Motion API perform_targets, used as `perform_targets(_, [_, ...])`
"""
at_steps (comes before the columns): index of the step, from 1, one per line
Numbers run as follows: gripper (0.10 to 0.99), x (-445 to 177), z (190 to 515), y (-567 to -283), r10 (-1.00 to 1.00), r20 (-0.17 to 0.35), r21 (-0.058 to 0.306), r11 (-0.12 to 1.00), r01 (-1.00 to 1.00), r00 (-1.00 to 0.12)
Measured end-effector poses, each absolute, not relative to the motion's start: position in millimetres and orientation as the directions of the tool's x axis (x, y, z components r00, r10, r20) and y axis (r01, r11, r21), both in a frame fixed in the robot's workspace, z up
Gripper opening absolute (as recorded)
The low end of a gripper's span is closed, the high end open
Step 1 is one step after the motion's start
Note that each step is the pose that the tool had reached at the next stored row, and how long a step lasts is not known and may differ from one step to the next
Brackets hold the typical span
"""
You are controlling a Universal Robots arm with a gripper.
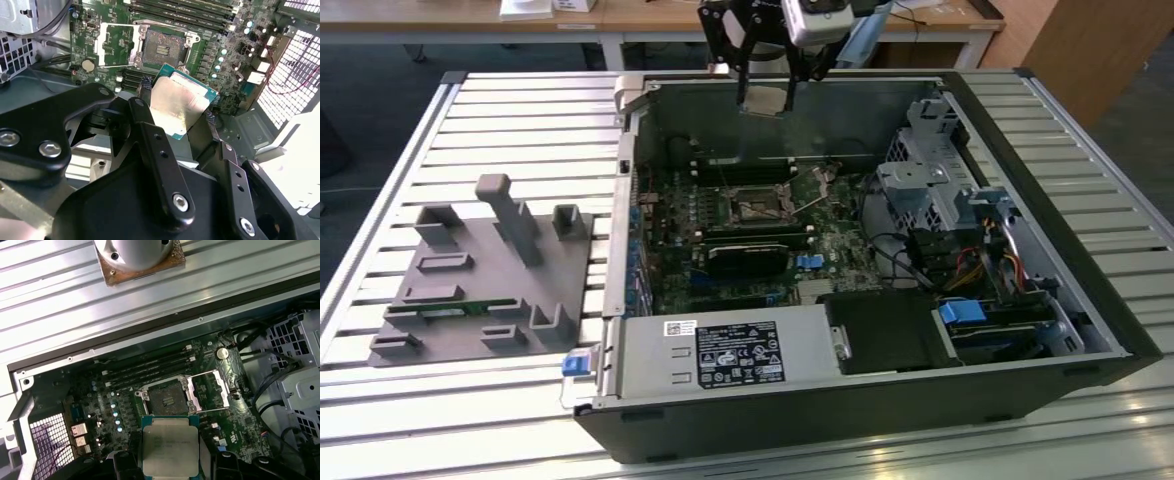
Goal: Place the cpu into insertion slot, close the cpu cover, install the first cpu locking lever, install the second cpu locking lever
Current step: 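Place the cpu into insertion slot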
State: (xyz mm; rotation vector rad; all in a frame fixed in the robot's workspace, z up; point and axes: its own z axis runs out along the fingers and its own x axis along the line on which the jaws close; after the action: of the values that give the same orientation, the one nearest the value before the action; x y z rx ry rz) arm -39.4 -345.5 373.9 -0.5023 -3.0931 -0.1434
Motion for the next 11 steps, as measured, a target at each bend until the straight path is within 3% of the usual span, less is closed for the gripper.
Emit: perform_targets(11, [0.541, -39.3, 374.0, -345.3, 0.354, 0.019, 0.089, 0.931, 0.354, -0.935])
